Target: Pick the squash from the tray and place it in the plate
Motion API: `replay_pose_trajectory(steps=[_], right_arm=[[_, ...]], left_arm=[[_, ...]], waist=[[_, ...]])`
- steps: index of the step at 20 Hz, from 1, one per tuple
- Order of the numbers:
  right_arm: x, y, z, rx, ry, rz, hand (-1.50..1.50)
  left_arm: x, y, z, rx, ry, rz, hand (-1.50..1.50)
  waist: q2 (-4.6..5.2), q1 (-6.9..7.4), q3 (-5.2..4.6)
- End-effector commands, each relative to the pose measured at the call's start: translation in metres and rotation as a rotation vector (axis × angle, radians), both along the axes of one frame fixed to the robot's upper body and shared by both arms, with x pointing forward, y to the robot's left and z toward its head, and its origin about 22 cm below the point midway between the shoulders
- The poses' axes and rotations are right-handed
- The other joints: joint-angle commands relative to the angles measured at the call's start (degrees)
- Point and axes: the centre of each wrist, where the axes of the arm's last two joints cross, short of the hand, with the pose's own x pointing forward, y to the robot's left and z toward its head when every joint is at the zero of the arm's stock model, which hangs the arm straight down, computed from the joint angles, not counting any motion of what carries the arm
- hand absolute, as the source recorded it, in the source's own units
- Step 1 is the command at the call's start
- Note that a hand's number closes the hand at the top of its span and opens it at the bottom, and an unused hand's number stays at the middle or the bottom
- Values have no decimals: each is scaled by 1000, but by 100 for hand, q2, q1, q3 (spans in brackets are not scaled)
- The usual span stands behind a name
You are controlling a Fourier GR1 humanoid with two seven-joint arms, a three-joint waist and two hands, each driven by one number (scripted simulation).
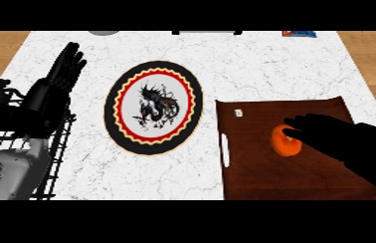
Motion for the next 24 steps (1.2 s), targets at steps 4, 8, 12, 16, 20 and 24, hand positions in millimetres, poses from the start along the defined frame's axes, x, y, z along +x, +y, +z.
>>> replay_pose_trajectory(steps=[4, 8, 12, 16, 20, 24], right_arm=[[22, 8, -4, -111, 3, -58, -150], [25, 11, -39, -180, -48, -101, -150], [34, 19, -36, -249, -26, -156, -150], [47, 27, -67, -245, -20, -164, -150], [56, 10, -61, -259, 8, -159, -150], [53, 17, -106, -294, 38, -137, -150]], left_arm=[[-1, 5, 2, 12, -11, 8, 0], [9, 20, 4, 13, -5, 26, 0], [-25, -2, 8, 20, -11, 10, 0], [-8, -1, 7, 22, -17, 21, 0], [10, 3, 7, 12, 7, 9, 0], [2, 14, -8, 25, -9, 13, 0]], waist=[[5, 38, 11], [13, 22, 13], [-7, 95, 13], [3, 42, 14], [4, -1, 13], [9, 15, 13]])
